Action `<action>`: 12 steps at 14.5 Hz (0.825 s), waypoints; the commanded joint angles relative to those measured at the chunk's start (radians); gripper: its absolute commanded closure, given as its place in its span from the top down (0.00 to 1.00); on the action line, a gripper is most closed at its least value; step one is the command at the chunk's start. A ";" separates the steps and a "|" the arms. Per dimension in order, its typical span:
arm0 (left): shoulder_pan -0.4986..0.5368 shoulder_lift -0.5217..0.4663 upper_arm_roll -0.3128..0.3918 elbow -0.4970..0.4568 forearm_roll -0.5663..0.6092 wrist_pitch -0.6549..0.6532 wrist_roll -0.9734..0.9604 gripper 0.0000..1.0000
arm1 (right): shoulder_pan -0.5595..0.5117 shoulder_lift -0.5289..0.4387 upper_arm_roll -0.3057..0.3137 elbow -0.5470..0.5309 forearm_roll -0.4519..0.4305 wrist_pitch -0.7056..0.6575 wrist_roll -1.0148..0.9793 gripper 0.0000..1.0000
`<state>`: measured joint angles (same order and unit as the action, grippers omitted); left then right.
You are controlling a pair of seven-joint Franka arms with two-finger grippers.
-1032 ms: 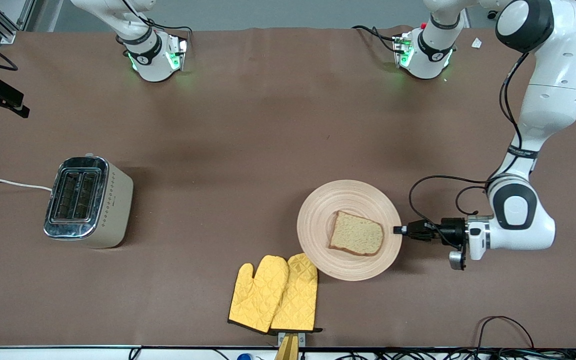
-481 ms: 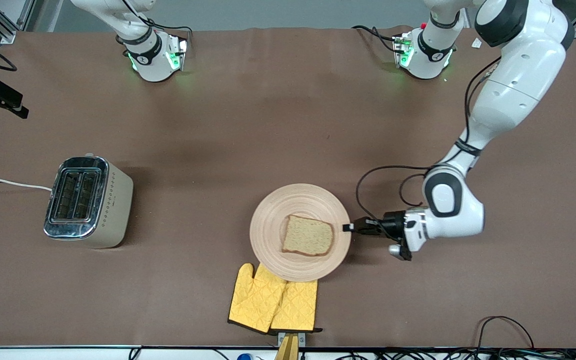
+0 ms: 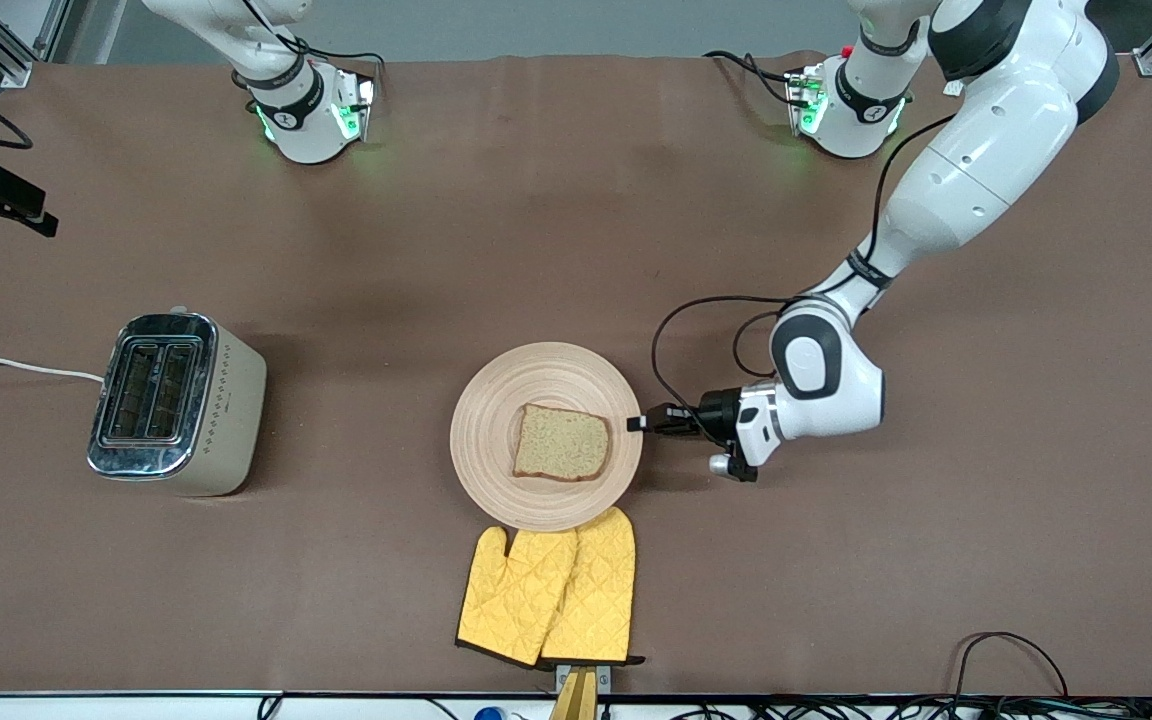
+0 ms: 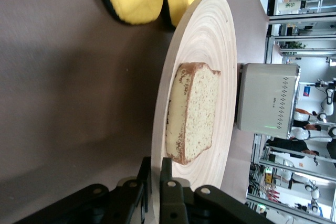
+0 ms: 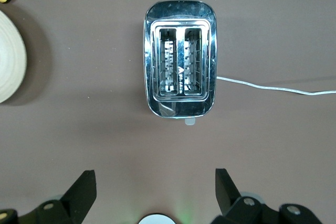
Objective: Move plate and put bread in toaster
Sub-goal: 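Slide the wooden plate with the left gripper toward the yellow mitts, then release the plate with the left gripper while the right gripper reaches the bread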
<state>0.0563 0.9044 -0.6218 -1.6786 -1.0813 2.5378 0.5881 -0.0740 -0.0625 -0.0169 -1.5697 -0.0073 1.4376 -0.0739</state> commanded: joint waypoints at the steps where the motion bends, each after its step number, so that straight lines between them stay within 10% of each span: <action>1: 0.010 -0.018 -0.082 -0.058 -0.071 0.103 0.016 0.00 | -0.007 -0.003 0.014 0.002 0.006 -0.005 0.020 1.00; 7: -0.042 -0.016 -0.095 -0.104 -0.147 0.196 0.032 0.03 | 0.089 0.076 0.014 -0.006 0.112 0.108 0.227 1.00; 8: -0.039 -0.016 -0.095 -0.108 -0.147 0.197 0.030 0.15 | 0.117 0.108 0.014 -0.007 0.113 0.139 0.271 1.00; 10: -0.033 -0.024 -0.093 -0.110 -0.149 0.219 0.018 0.78 | 0.167 0.170 0.014 -0.009 0.128 0.214 0.304 1.00; 12: -0.023 -0.048 -0.095 -0.109 -0.149 0.266 0.004 1.00 | 0.218 0.234 0.014 -0.026 0.132 0.306 0.357 1.00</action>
<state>0.0141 0.9027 -0.7037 -1.7667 -1.1991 2.7642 0.5949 0.1051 0.1176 0.0022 -1.5886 0.1027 1.6800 0.2335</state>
